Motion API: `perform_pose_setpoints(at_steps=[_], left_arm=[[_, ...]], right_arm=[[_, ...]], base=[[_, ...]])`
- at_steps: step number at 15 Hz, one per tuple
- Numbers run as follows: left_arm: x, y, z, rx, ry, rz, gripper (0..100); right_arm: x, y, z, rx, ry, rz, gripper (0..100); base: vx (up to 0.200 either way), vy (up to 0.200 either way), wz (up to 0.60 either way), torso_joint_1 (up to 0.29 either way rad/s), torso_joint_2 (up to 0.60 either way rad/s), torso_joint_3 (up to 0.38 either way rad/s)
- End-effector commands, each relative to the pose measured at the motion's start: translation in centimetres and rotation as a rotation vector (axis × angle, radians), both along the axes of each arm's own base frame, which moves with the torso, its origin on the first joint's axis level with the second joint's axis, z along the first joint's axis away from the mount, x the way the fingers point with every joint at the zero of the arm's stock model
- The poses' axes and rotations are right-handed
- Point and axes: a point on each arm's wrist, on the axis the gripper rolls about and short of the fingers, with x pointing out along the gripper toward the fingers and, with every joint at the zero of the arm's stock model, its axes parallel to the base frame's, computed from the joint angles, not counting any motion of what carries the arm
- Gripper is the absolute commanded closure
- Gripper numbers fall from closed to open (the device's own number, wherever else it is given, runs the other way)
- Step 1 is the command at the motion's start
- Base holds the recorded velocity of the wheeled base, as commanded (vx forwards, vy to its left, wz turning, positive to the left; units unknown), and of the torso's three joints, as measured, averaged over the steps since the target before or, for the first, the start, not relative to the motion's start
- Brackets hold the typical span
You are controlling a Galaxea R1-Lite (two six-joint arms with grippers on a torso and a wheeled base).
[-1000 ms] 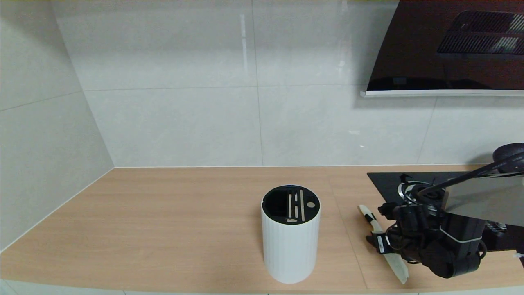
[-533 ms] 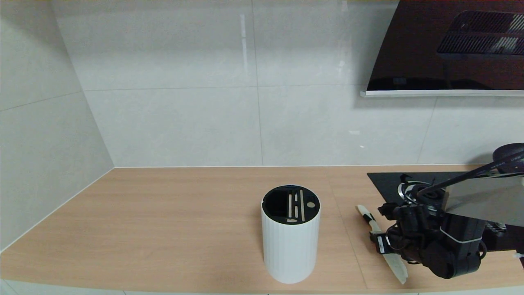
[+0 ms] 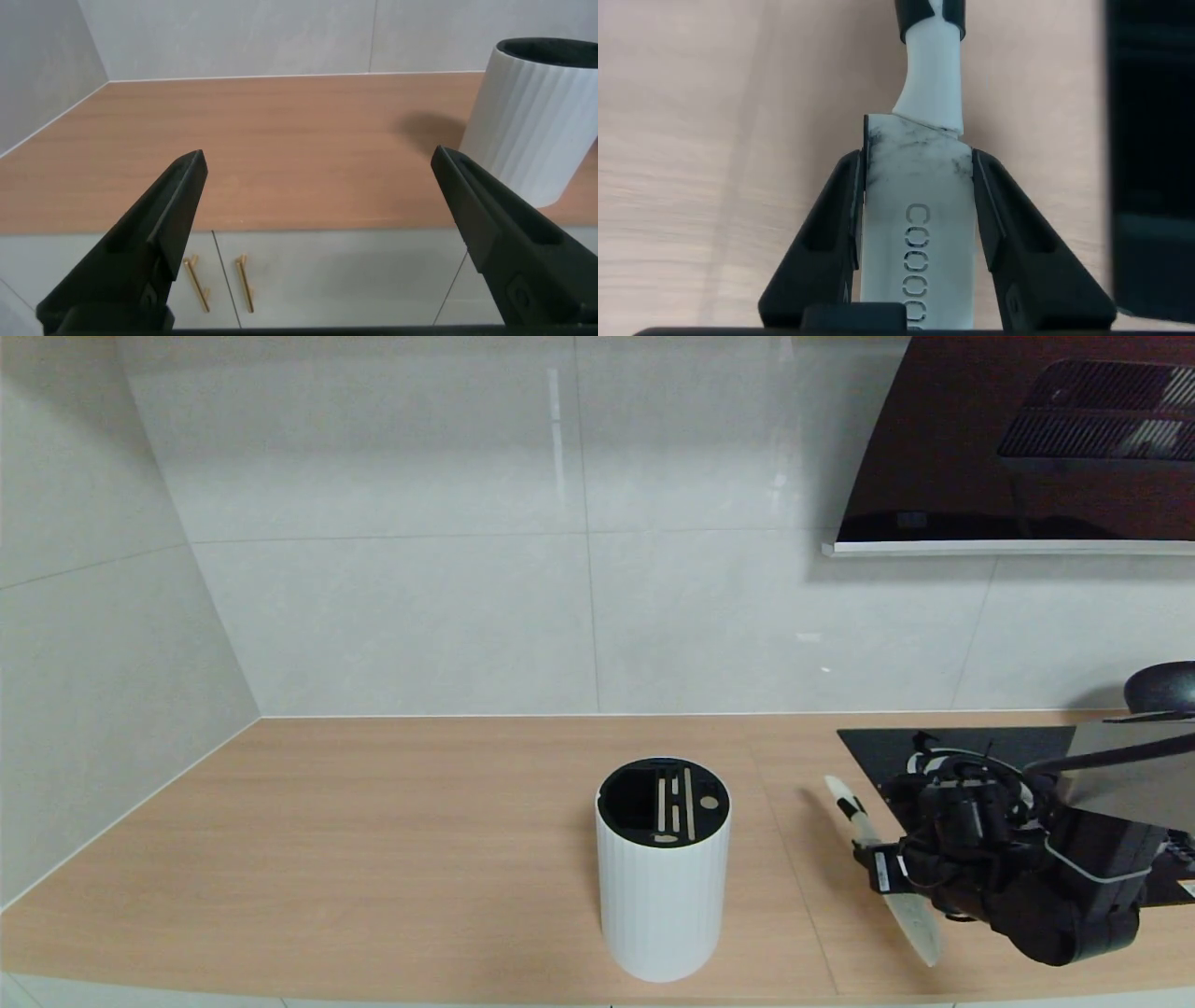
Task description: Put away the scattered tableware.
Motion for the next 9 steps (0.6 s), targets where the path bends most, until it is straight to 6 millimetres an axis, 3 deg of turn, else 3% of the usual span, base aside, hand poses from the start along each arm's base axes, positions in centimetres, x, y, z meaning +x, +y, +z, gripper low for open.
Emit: perform_pose_setpoints(at_steps=[1, 3, 6, 7, 9], left_arm=[[0.0, 0.0, 0.0, 0.0, 0.0, 0.0, 0], [0.0, 0.0, 0.0, 0.003, -0.002, 0.0, 0], [-0.4, 0.0, 1.6, 0.002, -0.075, -0.018, 0], [-1.2, -0.2, 3.8, 0.005, -0.107, -0.082, 0], [-1.2, -0.5, 7.6, 0.01, -0.051, -0.233, 0]], right_arm=[[-1.3, -0.2, 4.2, 0.021, -0.129, 0.01, 100], [-2.1, 0.0, 5.7, 0.029, -0.185, 0.021, 100], [-3.2, 0.5, 10.1, 0.049, -0.321, 0.037, 100], [-4.1, 0.9, 12.7, 0.067, -0.399, 0.055, 100], [-3.6, 1.3, 15.7, 0.019, -0.507, 0.09, 100]], base=[[0.0, 0.0, 0.0, 0.0, 0.0, 0.0], [0.0, 0.0, 0.0, 0.0, 0.0, 0.0], [0.0, 0.0, 0.0, 0.0, 0.0, 0.0], [0.0, 0.0, 0.0, 0.0, 0.0, 0.0], [0.0, 0.0, 0.0, 0.0, 0.0, 0.0]])
